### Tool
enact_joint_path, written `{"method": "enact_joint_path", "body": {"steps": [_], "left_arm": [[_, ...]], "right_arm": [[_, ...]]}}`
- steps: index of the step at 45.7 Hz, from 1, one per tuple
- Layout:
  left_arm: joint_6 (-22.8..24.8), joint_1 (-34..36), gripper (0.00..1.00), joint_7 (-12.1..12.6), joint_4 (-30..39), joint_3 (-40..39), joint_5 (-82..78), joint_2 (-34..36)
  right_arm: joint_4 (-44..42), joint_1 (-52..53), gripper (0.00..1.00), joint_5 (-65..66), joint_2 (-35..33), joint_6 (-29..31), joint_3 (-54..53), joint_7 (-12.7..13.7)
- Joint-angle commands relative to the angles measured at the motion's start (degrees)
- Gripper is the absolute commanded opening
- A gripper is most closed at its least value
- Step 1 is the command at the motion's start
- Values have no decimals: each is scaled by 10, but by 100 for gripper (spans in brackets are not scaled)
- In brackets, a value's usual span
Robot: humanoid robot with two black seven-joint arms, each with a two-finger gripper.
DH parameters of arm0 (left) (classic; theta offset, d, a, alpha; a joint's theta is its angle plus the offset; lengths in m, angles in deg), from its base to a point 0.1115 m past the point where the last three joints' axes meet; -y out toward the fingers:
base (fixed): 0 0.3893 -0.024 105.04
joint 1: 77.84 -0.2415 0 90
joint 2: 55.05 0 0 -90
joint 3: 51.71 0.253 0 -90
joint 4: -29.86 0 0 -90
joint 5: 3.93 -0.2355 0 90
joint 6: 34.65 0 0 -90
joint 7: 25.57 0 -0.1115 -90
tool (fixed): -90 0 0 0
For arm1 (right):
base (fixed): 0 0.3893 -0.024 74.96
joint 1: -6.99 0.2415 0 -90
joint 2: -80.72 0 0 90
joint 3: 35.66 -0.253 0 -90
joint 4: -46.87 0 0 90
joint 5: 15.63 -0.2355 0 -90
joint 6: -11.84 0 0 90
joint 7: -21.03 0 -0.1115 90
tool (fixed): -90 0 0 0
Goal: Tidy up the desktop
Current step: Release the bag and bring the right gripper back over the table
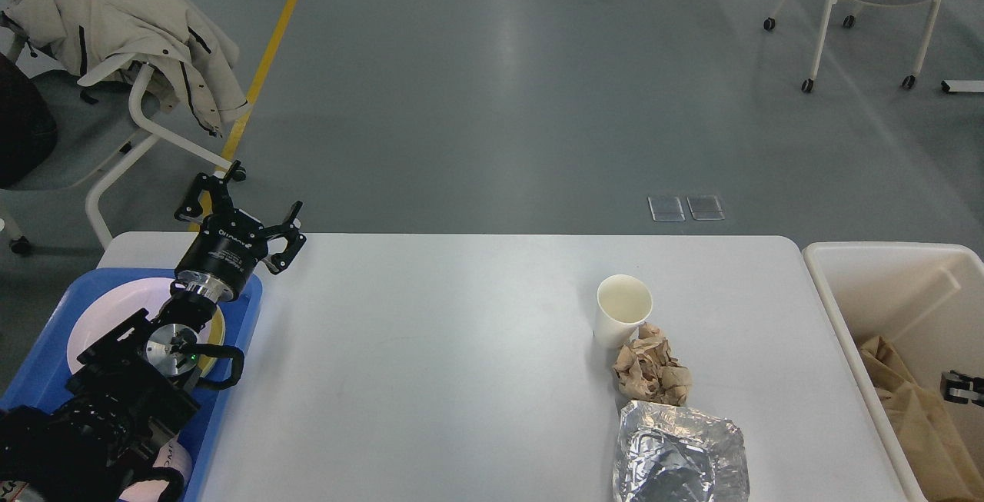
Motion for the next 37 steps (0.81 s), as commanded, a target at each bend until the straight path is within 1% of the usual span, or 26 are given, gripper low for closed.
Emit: {"method": "enact_joint_path", "body": {"steps": [1, 8, 13, 17, 23, 26, 28, 33, 37], "left_arm": [[0, 0, 100, 0, 0, 0, -1, 0], [0, 0, 100, 0, 0, 0, -1, 0], [0, 0, 100, 0, 0, 0, -1, 0], [0, 0, 100, 0, 0, 0, 0, 0], [0, 0, 100, 0, 0, 0, -1, 0], [0, 0, 100, 0, 0, 0, 0, 0], [0, 0, 100, 0, 0, 0, 0, 0], [0, 0, 100, 0, 0, 0, 0, 0], [0, -1, 100, 0, 0, 0, -1, 0]], "right_arm": [[8, 54, 100, 9, -31, 5, 15, -2], [21, 156, 100, 10, -79, 8, 63, -9], [71, 264, 100, 11, -102, 13, 110, -11], [149, 394, 100, 15, -111, 22, 174, -14], [309, 614, 100, 57, -105, 57, 230, -13], [387, 717, 100, 99, -99, 92, 231, -12], [442, 780, 100, 118, -93, 126, 230, -11], [584, 923, 100, 127, -70, 225, 219, -11], [681, 1001, 100, 127, -69, 310, 169, -8]]}}
